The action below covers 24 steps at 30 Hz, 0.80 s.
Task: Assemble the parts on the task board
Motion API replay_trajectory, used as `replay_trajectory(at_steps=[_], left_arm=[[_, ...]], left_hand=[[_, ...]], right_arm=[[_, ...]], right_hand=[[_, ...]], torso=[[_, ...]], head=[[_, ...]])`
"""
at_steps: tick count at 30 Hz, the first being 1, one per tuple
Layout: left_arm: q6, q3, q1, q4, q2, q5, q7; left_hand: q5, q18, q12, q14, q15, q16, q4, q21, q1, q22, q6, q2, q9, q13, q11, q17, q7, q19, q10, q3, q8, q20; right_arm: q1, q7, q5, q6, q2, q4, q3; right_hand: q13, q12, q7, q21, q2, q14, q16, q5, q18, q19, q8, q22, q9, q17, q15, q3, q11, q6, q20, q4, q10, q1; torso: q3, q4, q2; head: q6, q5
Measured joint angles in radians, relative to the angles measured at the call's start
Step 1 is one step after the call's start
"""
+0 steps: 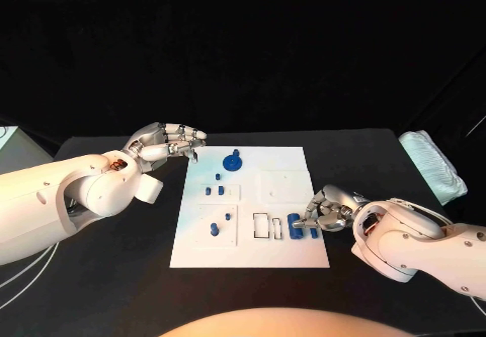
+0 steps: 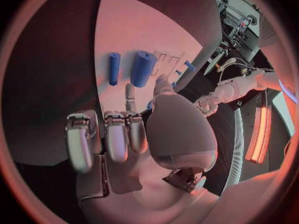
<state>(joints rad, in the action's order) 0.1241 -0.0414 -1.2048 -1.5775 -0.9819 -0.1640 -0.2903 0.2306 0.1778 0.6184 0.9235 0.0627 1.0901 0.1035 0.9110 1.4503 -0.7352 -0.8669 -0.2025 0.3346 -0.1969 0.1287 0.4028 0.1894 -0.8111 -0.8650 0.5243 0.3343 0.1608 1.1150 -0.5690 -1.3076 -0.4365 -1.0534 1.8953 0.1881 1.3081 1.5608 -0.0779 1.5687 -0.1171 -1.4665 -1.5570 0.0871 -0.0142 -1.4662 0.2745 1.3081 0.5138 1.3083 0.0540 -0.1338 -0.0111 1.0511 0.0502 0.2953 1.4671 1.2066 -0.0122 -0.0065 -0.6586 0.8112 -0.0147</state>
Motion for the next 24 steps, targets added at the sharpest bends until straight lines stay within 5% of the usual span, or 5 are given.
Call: replay_trajectory(at_steps=[24], left_arm=[[-0.002,0.0,0.0,-0.003,-0.006,0.001,0.003]], left_hand=[[0.0,0.0,0.0,0.0,0.0,0.0,0.0,0.0,0.0,0.001,0.0,0.0,0.0,0.001,0.0,0.0,0.0,0.0,0.0,0.0,0.0,0.0]], right_arm=[[-0.034,-0.052,-0.066,0.036,0.101,-0.084,-0.006]], right_hand=[[0.0,0.0,0.0,0.0,-0.003,0.002,0.0,0.0,0.0,0.0,0.021,0.0,0.017,0.0,0.002,-0.007,0.0,0.013,-0.007,0.001,0.0,-0.018]], torso=[[0.0,0.0004,-0.001]], head=[[0.011,0.004]])
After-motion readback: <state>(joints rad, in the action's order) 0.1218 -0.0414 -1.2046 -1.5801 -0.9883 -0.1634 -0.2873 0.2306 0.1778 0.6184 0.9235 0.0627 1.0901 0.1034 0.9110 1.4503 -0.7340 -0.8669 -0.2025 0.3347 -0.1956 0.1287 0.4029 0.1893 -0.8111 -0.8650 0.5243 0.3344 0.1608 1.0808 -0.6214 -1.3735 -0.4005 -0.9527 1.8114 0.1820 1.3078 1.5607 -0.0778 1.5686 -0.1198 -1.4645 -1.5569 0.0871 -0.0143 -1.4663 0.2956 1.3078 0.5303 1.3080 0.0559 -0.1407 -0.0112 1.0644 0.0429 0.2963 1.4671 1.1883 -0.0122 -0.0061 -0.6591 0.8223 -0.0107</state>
